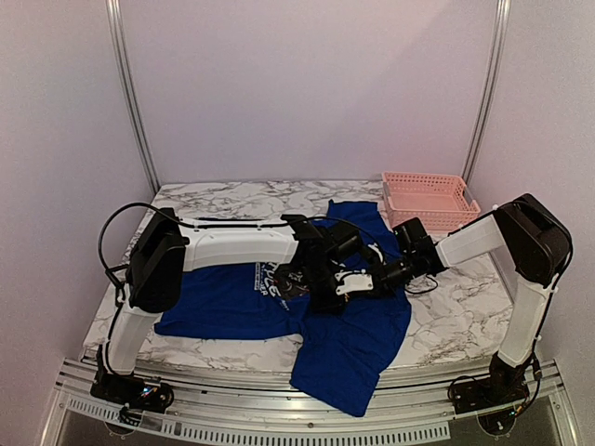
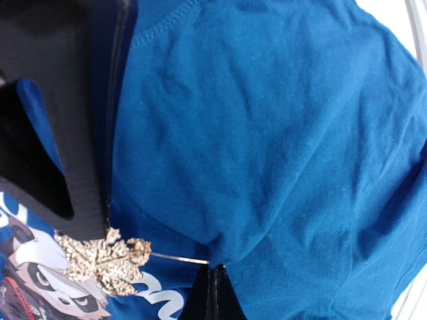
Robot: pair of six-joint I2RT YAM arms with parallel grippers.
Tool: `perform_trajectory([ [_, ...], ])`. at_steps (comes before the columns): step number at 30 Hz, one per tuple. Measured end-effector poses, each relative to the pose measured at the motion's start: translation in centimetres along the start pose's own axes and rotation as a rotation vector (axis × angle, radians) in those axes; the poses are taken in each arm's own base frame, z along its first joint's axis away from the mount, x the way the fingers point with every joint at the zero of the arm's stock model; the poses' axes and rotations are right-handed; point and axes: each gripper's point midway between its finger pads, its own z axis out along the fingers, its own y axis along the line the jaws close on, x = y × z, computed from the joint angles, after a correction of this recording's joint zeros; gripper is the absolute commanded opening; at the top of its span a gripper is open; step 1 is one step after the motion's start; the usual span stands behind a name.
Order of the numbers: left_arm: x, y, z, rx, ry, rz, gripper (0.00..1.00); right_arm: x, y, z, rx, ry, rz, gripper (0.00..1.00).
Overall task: Pin the brooch onto the clothing
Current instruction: Pick up the flattened clothing from the center of the board.
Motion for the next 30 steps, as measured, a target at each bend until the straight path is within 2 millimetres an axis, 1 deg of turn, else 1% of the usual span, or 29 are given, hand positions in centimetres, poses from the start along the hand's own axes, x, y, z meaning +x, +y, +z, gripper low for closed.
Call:
perform_trajectory([
  [5, 0.0, 0.0, 0.0, -0.003, 0.001, 0.002, 0.00, 0.0, 0.4, 0.1, -0.015, 0.002, -0.006, 0.00],
  [11, 0.0, 0.0, 0.0, -0.010, 0.004, 0.005, 0.00, 0.0, 0.4, 0.2, -0.015, 0.002, -0.007, 0.00],
  [17, -0.4, 0.2, -0.9, -0.026, -0.012, 0.008, 0.00, 0.1, 0.5, 0.3, -0.013, 0.006, -0.010, 0.00],
  [21, -0.6, 0.2, -1.3, -0.031, -0.022, 0.009, 0.00, 0.2, 0.2, 0.3, -0.009, 0.011, -0.004, 0.00],
  [30, -0.6, 0.3, -1.3, -0.037, -0.020, 0.010, 0.00, 0.7, -0.2, 0.4, -0.002, 0.027, 0.007, 0.00],
])
